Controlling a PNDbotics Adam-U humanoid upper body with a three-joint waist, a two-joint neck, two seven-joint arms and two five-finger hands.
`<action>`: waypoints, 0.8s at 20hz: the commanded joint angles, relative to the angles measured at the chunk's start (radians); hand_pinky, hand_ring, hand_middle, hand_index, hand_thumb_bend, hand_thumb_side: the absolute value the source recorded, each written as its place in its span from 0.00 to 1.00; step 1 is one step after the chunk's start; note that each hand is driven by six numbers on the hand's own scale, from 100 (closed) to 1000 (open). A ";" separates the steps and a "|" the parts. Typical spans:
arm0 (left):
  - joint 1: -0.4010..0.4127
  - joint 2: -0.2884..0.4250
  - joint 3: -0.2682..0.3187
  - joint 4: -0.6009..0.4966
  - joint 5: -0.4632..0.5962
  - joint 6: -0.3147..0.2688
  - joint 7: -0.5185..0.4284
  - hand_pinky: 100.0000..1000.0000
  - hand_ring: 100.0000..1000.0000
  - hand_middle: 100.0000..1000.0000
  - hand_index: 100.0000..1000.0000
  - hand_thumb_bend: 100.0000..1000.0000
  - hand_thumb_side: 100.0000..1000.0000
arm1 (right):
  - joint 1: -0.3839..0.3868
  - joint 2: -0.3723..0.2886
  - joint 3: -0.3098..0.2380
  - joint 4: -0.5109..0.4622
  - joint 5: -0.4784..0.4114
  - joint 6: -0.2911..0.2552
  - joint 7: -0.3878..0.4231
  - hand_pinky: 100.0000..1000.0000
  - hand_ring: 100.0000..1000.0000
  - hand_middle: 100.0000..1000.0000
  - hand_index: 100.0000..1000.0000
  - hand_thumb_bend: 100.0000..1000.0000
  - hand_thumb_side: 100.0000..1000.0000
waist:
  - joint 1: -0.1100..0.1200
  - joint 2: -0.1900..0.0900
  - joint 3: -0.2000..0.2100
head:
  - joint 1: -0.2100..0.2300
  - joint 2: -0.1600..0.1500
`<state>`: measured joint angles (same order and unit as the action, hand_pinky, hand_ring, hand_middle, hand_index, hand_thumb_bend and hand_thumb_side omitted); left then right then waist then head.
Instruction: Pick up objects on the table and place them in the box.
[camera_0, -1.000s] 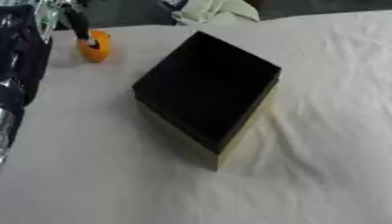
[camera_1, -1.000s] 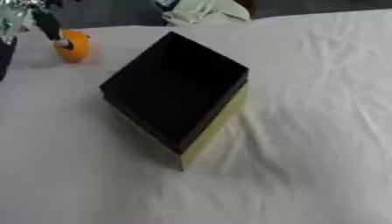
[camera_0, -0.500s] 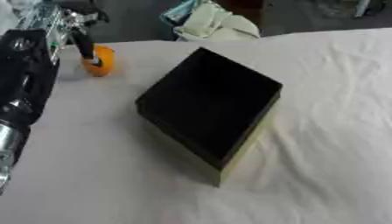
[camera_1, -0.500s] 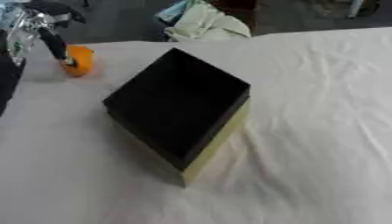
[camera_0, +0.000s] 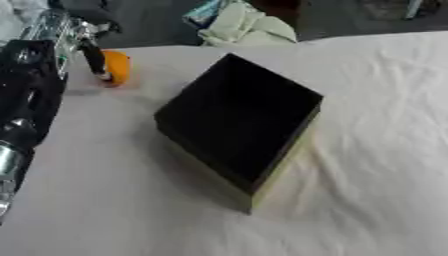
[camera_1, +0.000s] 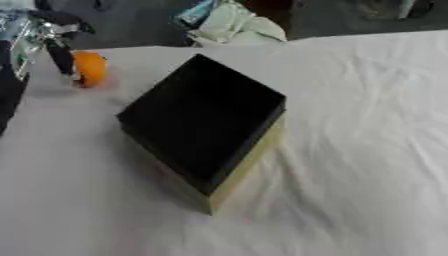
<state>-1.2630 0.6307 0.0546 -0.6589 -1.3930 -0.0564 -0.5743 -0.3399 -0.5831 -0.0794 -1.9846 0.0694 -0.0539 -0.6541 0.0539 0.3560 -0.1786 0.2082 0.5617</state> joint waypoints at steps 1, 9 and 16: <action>-0.015 0.018 0.010 -0.005 -0.017 0.012 -0.005 0.75 0.83 0.92 0.96 0.60 0.00 | -0.008 -0.013 -0.010 -0.015 -0.004 -0.002 -0.005 0.74 0.72 0.70 0.84 0.24 1.00 | -0.006 -0.019 0.000 | -0.002 -0.001; -0.006 0.010 0.021 0.005 -0.044 0.058 0.026 0.72 0.81 0.88 0.93 0.54 0.00 | -0.011 -0.005 -0.009 -0.015 -0.005 -0.002 -0.005 0.74 0.72 0.70 0.84 0.24 1.00 | -0.009 -0.012 -0.003 | 0.001 -0.009; 0.005 -0.002 0.023 0.020 -0.060 0.098 0.073 0.63 0.73 0.80 0.84 0.44 0.00 | -0.014 0.000 -0.010 -0.015 -0.007 -0.003 -0.005 0.74 0.72 0.70 0.84 0.24 1.00 | -0.013 -0.002 -0.010 | 0.005 -0.017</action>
<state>-1.2417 0.6132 0.0686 -0.6301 -1.4457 0.0341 -0.5117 -0.3432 -0.5665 -0.0794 -1.9846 0.0670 -0.0565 -0.6569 0.0467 0.3733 -0.1875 0.2095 0.5581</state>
